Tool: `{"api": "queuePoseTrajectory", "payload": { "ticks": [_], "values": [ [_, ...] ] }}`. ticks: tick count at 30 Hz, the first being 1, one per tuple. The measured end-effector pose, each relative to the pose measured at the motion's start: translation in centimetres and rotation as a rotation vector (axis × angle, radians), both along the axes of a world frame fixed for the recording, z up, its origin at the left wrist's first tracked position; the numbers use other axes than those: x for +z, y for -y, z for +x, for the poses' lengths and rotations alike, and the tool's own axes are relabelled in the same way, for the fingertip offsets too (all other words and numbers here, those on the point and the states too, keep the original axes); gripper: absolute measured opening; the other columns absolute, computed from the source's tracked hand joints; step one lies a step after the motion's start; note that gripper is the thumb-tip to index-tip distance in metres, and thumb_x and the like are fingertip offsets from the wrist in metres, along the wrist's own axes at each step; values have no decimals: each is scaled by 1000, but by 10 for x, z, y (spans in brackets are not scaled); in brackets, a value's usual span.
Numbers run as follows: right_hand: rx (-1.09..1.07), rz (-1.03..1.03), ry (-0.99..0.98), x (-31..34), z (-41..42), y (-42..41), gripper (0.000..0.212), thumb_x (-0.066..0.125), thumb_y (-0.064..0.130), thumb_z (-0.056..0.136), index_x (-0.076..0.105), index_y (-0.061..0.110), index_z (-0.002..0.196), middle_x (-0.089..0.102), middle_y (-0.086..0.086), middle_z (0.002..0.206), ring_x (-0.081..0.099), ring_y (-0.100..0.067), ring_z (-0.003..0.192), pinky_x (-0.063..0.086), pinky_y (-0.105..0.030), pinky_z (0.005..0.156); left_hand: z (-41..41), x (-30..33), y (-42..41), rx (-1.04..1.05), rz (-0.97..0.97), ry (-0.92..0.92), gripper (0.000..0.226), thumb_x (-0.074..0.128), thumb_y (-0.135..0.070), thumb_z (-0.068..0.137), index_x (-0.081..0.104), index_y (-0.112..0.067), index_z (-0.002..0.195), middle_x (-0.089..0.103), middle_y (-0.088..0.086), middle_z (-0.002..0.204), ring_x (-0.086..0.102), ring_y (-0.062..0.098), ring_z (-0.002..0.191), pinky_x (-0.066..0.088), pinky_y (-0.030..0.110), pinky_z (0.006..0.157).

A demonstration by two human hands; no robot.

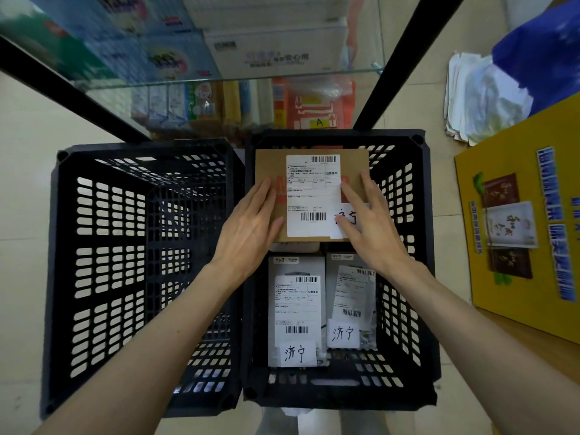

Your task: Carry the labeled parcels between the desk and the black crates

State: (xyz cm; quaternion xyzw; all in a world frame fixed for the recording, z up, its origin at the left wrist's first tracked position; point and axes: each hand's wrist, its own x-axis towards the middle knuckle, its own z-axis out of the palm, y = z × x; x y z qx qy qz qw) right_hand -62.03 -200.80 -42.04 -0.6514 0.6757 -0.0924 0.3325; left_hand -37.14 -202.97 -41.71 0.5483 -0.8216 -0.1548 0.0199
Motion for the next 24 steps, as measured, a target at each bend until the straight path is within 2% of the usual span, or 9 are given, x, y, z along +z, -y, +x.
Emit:
{"api": "queuePoseTrajectory", "payload": {
  "ticks": [5,11,13,18,24],
  "values": [
    [-24,15,11,4,-3,-2,64,53,31,103,23,25,159,-3,-5,168,7,-33,153,20,-49,121,-1,0,-4,21,18,-19,59,57,-26,103,39,5,151,34,20,160,33,32,149,25,36,121],
    [-12,3,17,4,-7,-2,63,51,30,103,22,23,159,-5,-5,168,12,-28,153,19,-38,119,2,-2,-6,54,42,-27,58,57,-25,104,38,4,151,31,19,162,28,29,152,22,34,120],
    [-21,4,29,4,-7,-2,63,51,29,104,22,23,159,-5,-4,168,12,-27,153,21,-39,120,1,-3,-6,62,45,-36,59,58,-24,103,39,4,151,31,19,162,28,29,152,22,34,121],
    [-36,-11,39,5,-8,-2,62,49,30,104,21,24,159,-5,-2,168,14,-25,152,35,-42,114,2,-2,-6,76,44,-39,59,59,-24,102,40,4,150,32,21,161,30,32,150,24,37,121],
    [-68,3,77,12,-10,0,61,47,29,105,20,29,159,-5,-3,168,24,-22,148,49,-36,99,4,1,-5,141,65,-73,59,56,-26,104,37,3,152,28,18,163,27,30,152,23,36,121]
  ]
}}
